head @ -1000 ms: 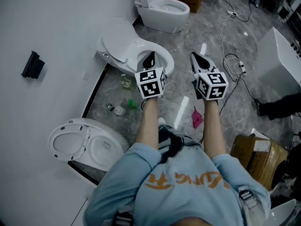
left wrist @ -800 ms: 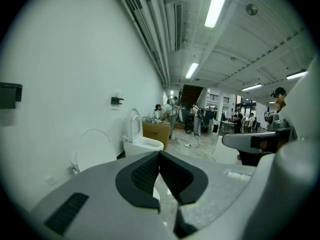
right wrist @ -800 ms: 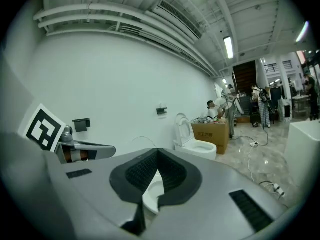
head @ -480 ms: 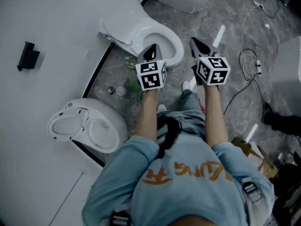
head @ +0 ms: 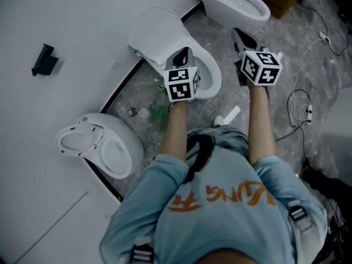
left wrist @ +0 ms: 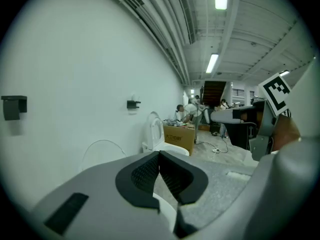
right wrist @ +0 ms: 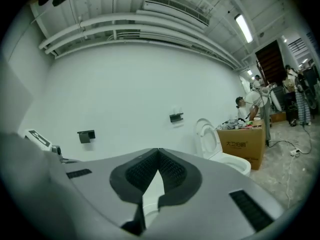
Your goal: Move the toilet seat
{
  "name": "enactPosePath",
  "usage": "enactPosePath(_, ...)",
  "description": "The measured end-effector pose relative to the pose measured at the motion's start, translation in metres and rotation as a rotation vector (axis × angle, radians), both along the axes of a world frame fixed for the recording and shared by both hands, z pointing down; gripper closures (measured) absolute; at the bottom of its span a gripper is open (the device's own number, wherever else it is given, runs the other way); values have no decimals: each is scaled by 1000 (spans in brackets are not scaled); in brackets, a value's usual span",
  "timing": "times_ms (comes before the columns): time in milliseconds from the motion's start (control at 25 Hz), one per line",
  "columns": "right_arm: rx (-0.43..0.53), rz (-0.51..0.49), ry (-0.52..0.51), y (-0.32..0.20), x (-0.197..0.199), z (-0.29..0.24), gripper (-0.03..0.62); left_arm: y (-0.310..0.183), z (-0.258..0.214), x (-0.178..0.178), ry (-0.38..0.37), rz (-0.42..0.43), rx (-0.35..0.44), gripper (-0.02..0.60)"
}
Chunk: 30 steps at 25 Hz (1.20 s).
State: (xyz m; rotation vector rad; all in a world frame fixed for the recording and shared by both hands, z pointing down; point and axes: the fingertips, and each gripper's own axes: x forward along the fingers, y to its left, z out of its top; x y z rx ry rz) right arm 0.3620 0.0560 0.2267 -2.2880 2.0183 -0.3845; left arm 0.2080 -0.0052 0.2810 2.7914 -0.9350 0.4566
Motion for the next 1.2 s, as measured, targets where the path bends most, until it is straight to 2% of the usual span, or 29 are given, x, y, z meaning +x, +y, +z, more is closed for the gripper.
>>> enactPosePath(320, -107, -223, -31, -58, -29, 58, 594, -28, 50, -27, -61, -183, -102, 578)
enactPosePath(520, -180, -275, -123, -80, -42, 103, 594, -24, 90, -41, -141, -216, -175, 578)
enactPosePath(760, -285, -384, -123, -105, -79, 150, 594, -32, 142, -63, -183, -281, -299, 578)
enactPosePath(920, -368, -409, -133, -99, -84, 195, 594, -26, 183, -60, -209, -286, -367, 578)
enactPosePath(1200, -491, -401, -188, -74, -82, 270, 594, 1, 252, -53, -281, -218, -483, 578)
